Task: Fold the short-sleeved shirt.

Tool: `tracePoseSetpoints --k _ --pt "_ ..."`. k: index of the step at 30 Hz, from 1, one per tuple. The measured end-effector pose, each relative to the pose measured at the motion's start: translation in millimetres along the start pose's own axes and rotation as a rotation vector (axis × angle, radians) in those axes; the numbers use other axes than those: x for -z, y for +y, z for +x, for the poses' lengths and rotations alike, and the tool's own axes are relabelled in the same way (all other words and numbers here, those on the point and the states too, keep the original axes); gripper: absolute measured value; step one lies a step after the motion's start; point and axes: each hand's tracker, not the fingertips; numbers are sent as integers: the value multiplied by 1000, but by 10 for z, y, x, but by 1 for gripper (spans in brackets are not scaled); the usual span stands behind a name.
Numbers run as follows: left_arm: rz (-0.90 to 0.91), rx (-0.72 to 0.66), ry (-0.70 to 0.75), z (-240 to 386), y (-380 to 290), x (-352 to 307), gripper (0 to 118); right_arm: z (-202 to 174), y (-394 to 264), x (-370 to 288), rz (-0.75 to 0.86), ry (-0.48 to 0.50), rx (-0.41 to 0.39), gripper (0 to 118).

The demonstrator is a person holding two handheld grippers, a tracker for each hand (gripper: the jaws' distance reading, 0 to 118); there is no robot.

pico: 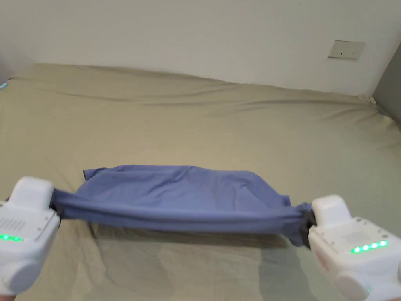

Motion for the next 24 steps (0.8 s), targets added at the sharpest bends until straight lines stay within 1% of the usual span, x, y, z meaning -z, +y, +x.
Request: tracePoseSetpoints --k 2,3,5,6,7,10,11,13,17,19,22,24 --pt "-61 21 -11 4 -309 -120 0 -78 -317 -139 -63 35 -31 3" --pt "-95 33 -35 6 -454 -202 0 -124 -468 -213 -94 41 -30 3" --pt "-164 50 -65 10 -719 -344 0 -201 -733 -372 -161 95 -17 3" --pt "-200 76 -80 17 -854 -411 0 -243 -853 -442 -194 104 -8 3" --pt "-229 97 -90 26 -978 -474 0 -286 -968 -508 -224 112 -12 3" --pt "-305 106 -98 28 -1264 -634 0 -350 -1236 -651 -327 144 -33 3" --pt "-336 106 -117 11 -1343 -681 0 -356 -1307 -711 -343 161 -22 3" --pt "-379 109 -127 -7 -1473 -776 0 -358 -1409 -807 -386 189 8 3" --pt "-435 153 -158 -6 -1739 -919 0 -393 -1545 -950 -450 202 14 3" --pt "-479 197 -181 4 -1847 -992 0 -505 -1503 -1113 -506 228 42 3" --pt "-514 231 -203 -5 -1964 -1094 0 -510 -1566 -1185 -561 243 52 3" --pt "-527 228 -213 -34 -1999 -1137 0 -512 -1591 -1238 -599 256 70 3"
